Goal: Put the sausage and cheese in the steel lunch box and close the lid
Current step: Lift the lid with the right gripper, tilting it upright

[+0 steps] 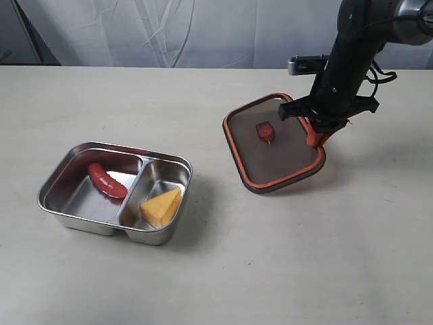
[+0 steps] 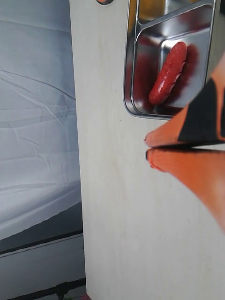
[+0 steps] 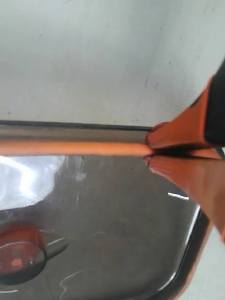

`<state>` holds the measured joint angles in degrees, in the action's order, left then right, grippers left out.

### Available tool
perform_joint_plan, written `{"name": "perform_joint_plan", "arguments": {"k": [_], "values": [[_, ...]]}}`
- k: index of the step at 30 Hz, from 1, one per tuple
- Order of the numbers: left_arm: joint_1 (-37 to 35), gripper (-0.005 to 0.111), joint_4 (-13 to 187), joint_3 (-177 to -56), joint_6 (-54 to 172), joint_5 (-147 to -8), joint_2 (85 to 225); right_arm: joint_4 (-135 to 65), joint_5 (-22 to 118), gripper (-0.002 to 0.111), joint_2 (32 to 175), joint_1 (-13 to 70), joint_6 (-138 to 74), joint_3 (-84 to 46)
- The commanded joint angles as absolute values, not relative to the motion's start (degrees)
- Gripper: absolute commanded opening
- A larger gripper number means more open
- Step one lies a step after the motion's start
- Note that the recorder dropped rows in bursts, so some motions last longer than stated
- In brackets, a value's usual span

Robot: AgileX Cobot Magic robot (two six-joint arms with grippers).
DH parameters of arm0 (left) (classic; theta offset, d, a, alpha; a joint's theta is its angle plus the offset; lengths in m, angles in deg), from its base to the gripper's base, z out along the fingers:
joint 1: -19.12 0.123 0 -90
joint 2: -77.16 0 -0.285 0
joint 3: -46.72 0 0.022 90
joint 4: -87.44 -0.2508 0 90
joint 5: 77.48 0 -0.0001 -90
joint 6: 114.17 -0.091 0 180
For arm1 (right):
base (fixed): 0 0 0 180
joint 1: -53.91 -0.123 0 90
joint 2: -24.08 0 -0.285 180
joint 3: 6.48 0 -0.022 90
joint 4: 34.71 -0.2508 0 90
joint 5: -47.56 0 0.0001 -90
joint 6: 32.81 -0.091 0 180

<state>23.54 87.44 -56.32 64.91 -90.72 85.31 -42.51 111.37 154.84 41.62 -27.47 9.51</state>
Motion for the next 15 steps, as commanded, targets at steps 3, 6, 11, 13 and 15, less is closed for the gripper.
{"name": "perform_joint_plan", "arguments": {"k": [3,6,11,13,15], "values": [[23.57,0.0,87.86,-56.06,65.03,-90.76,84.95,-40.88,112.18,-0.001,154.46,41.83,-26.87,8.1],[23.57,0.0,87.86,-56.06,65.03,-90.76,84.95,-38.79,111.41,-0.001,154.46,41.83,-26.87,5.24],[23.57,0.0,87.86,-56.06,65.03,-90.76,84.95,-39.25,110.41,-0.001,155.21,41.83,-26.87,4.58],[23.57,0.0,87.86,-56.06,65.03,-90.76,84.95,-39.11,110.98,-0.001,156.08,41.83,-26.87,4.58],[23.57,0.0,87.86,-56.06,65.03,-90.76,84.95,-39.11,111.77,-0.001,157.09,41.83,-26.28,4.58]]}}
